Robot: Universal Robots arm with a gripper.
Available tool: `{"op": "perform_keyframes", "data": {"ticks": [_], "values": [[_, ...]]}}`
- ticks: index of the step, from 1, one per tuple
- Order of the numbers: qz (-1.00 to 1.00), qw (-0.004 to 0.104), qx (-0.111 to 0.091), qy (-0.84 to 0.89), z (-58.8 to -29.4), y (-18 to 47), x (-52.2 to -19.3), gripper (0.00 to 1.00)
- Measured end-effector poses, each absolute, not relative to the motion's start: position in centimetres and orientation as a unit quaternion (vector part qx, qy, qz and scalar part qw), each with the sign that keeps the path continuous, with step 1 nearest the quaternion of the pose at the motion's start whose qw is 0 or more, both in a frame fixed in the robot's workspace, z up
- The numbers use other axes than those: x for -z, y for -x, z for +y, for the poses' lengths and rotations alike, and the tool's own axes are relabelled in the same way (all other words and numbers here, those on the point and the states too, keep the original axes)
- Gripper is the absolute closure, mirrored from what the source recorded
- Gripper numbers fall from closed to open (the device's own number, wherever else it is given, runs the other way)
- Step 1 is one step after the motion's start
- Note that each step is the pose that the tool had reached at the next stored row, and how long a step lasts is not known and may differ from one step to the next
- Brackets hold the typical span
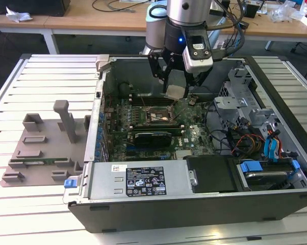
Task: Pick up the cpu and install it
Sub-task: 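Place the cpu into insertion slot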
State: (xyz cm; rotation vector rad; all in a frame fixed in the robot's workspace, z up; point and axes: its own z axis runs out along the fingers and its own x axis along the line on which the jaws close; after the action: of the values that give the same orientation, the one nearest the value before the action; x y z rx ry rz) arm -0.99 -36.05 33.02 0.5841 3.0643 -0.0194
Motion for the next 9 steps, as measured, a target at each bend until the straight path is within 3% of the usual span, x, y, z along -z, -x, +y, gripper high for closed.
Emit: {"op": "perform_keyframes", "data": {"ticks": [9], "values": [[0.977, 0.011, 0.006, -0.211, -36.05, 0.99, -33.02, 0.45]]}}
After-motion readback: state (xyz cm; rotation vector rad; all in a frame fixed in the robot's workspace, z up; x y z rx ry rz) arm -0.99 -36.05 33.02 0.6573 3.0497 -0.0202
